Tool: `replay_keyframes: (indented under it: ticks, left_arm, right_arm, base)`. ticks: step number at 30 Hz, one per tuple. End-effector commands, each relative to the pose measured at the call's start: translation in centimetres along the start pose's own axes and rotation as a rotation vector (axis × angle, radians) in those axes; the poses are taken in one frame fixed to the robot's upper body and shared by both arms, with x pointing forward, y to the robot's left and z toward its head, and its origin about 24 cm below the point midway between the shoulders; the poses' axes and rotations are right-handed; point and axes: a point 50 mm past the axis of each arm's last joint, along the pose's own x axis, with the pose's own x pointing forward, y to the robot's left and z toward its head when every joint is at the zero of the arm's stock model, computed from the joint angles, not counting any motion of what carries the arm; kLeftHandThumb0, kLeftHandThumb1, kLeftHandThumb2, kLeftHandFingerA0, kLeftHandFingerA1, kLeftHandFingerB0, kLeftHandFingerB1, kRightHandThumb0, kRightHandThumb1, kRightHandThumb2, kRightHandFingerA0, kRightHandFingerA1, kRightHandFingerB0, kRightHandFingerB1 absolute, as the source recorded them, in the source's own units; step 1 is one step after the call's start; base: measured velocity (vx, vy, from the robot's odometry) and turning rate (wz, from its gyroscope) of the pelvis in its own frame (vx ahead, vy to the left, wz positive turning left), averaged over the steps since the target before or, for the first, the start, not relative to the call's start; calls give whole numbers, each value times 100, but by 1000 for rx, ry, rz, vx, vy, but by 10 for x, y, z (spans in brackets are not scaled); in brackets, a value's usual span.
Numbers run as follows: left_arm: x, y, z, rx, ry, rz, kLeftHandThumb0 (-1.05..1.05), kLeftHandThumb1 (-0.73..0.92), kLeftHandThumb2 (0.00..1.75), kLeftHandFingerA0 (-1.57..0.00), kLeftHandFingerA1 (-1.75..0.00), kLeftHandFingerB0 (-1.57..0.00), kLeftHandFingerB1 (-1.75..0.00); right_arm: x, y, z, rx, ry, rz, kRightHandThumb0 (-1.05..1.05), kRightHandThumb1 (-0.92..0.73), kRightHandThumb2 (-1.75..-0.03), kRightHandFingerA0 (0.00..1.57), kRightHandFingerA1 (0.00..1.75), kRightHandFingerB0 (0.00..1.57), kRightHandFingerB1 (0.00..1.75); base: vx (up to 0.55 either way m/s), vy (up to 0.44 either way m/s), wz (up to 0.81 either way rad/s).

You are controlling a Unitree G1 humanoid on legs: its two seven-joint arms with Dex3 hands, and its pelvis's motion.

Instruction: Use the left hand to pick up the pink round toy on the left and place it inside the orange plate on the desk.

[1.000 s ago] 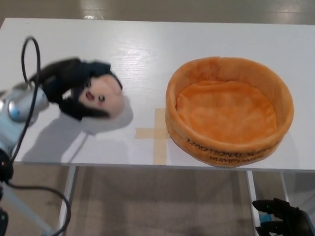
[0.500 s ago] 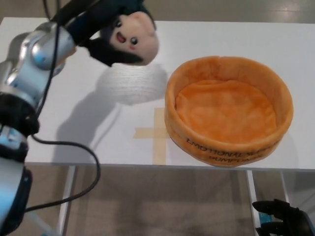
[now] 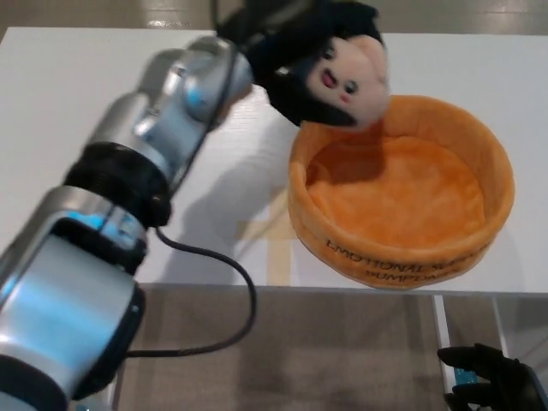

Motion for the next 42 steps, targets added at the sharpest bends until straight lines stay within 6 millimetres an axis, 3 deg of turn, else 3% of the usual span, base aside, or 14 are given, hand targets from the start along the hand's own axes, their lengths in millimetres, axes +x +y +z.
replay_keyframes:
  ticks: [1, 4, 7, 10, 11, 12, 13, 14, 15, 17, 18, 19, 31, 42]
  left_arm:
    - [13, -15, 14, 21, 9, -17, -29, 75, 66, -77, -157, -76, -57]
    - [16, -24, 19, 9, -2, -23, -33, 68, 64, -80, -158, -83, -62]
    - [18, -32, 22, 5, -3, -39, -27, 77, 67, -78, -163, -77, -122]
    - [19, -40, 23, -2, 1, -69, -25, 76, 66, -80, -167, -76, -124]
    - [19, -46, 23, 5, 11, -89, -24, 71, 65, -82, -162, -88, -87]
    - [19, -48, 23, 11, 17, -98, -24, 71, 65, -82, -162, -88, -87]
    - [20, -54, 23, 2, 40, -124, -26, 67, 59, -99, -108, -70, -42]
    - [20, -54, 23, 2, 40, -124, -26, 67, 59, -99, -108, -70, -42]
    - [19, -61, 21, -23, 62, -161, -33, 62, 59, -88, -59, -46, -35]
    - [19, -63, 20, -36, 68, -184, -33, 62, 59, -88, -59, -46, -35]
    - [20, -68, 18, 1, 137, -299, -73, 45, 86, 0, -15, 0, -22]
    - [21, -70, 18, 14, 171, -351, -84, 50, 87, 0, 0, 0, -9]
    - [22, -73, 18, 51, 226, -441, -92, 50, 93, 0, 0, 0, -6]
    - [26, -54, 26, 55, 201, -439, -104, 60, 67, 0, 0, 0, -7]
  right_arm:
    - [0, 0, -3, -3, 20, 19, -13, -62, -58, 58, 53, 60, 48]
    - [1, -1, -1, -12, 19, 21, -13, -62, -58, 58, 52, 60, 48]
    - [2, -2, 1, -15, 13, 24, -12, -62, -58, 59, 53, 60, 48]
    - [3, -2, 2, -20, 11, 30, -12, -63, -58, 58, 53, 59, 48]
    - [3, -2, 2, -26, 8, 34, -12, -63, -58, 59, 53, 59, 49]
    - [4, -2, 3, -29, 6, 36, -12, -63, -58, 59, 53, 59, 49]
    - [4, -2, 3, -27, 7, 40, -13, -64, -58, 57, 52, 58, 48]
    - [4, -2, 3, -27, 7, 40, -13, -64, -58, 57, 52, 58, 48]
    - [4, -2, 3, -20, 10, 42, -12, -64, -58, 57, 52, 58, 48]
    - [4, -3, 3, -17, 12, 43, -12, -64, -58, 57, 52, 58, 48]
    - [4, -2, 3, -20, 13, 44, -12, -64, -58, 58, 53, 58, 48]
    - [4, -3, 3, -19, 13, 43, -12, -64, -58, 58, 53, 58, 48]
    - [6, -4, 4, -22, 15, 47, -14, -64, -59, 56, 52, 57, 47]
    - [6, -4, 5, -13, 10, 40, -11, -64, -58, 60, 55, 58, 48]
  base:
    - [0, 0, 0]
    - [0, 0, 0]
    - [0, 0, 0]
    - [0, 0, 0]
    - [0, 0, 0]
    - [0, 0, 0]
    - [0, 0, 0]
    - [0, 0, 0]
    - [0, 0, 0]
    - [0, 0, 0]
    - [0, 0, 0]
    - [0, 0, 0]
    - [0, 0, 0]
    - [0, 0, 0]
